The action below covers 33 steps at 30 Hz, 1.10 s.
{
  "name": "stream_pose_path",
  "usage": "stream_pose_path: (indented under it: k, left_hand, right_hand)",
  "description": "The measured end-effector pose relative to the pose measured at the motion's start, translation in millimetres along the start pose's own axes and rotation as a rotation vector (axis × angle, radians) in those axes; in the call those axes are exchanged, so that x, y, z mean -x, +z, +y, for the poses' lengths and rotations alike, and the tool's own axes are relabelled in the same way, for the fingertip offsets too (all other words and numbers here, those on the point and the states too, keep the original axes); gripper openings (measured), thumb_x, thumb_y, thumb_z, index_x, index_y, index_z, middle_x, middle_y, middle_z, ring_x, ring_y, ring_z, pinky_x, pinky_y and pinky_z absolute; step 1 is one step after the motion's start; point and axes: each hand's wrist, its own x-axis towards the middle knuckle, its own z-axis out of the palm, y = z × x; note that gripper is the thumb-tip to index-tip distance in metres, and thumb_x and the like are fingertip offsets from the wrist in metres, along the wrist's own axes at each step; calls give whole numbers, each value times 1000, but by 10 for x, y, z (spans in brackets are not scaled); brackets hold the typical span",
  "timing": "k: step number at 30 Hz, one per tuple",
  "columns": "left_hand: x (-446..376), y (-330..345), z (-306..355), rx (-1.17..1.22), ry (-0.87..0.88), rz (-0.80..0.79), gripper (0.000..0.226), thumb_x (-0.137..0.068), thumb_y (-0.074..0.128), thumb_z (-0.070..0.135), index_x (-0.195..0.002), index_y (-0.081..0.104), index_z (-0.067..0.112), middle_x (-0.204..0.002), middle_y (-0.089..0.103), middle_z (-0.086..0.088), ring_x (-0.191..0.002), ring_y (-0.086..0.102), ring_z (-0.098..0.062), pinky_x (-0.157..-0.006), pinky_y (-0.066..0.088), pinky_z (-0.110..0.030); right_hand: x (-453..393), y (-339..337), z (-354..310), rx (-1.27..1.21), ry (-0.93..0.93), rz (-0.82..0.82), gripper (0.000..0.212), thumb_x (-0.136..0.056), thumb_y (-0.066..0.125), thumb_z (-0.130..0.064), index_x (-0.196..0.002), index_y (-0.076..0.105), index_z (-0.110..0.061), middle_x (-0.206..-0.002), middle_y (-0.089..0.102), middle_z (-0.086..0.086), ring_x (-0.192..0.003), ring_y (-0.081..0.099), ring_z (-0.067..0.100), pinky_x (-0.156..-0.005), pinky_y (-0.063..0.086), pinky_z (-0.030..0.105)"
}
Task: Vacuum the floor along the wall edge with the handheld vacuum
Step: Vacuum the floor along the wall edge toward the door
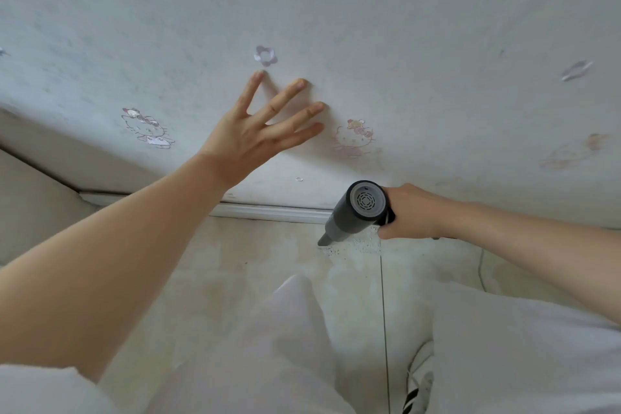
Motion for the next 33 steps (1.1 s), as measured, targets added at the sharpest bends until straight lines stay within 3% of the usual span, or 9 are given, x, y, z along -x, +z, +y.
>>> stream_pose_path:
  k: [3,6,7,11,17,20,23,33]
  left_hand:
    - [-22,-11,-23,24,75,-3,90,-86,43,-16,-159,11,25,-164,8,-1,-147,21,-39,-115,26,-61]
    - [-222,-74,-37,-5,193,21,73,-98,14,-15,-158,12,26,-165,8,2,-148,20,-35,-117,27,-56]
    - [-312,-106,-35,-32,231,32,70,-99,15,-11,-158,12,26,-166,6,3,-149,19,-33,-117,27,-54]
    - [-583,-160,-12,-97,326,-12,83,-93,53,12,-158,5,28,-165,-10,0,-152,4,-31,-121,10,-54]
    - [-593,-204,-32,-59,308,-83,86,-93,55,17,-158,-1,29,-164,-18,2,-152,-6,-28,-122,2,-53]
    - [-597,-231,37,-28,288,-135,88,-92,53,12,-158,-4,27,-163,-22,1,-151,-10,-29,-120,-3,-54]
    - [-584,-223,77,-9,261,-132,89,-90,49,7,-158,-5,25,-162,-23,0,-151,-11,-29,-118,-5,-56]
    - [-558,-200,150,52,205,-117,93,-89,55,4,-158,-4,23,-163,-21,-1,-151,-10,-31,-119,-3,-58]
  right_hand:
    - [-15,29,30,9,4,11,32,-76,62,-18,-74,37,-37,-73,54,-4,-58,47,13,-45,38,18]
    - [-4,49,56,38,0,-4,40,-76,63,-19,-71,33,-43,-71,52,-7,-60,46,8,-56,39,24]
    - [5,49,55,39,-1,-4,40,-75,64,-19,-71,32,-43,-70,52,-8,-60,46,7,-56,39,22]
    - [1,0,56,63,-17,1,36,-75,65,-20,-69,33,-37,-65,48,-11,-62,48,12,-47,33,13]
    - [27,-83,65,67,-11,-29,29,-77,65,-18,-74,39,-31,-65,49,-9,-48,45,5,-35,35,9]
    - [35,-20,149,85,-10,-20,33,-74,66,-20,-70,36,-34,-64,49,-11,-55,46,4,-45,34,11]
    - [33,79,313,51,28,-6,31,-70,66,-24,-67,37,-35,-63,50,-11,-61,48,9,-57,41,24]
    - [81,142,471,17,55,28,26,-72,65,-25,-69,41,-35,-74,61,-4,-68,55,14,-67,50,34]
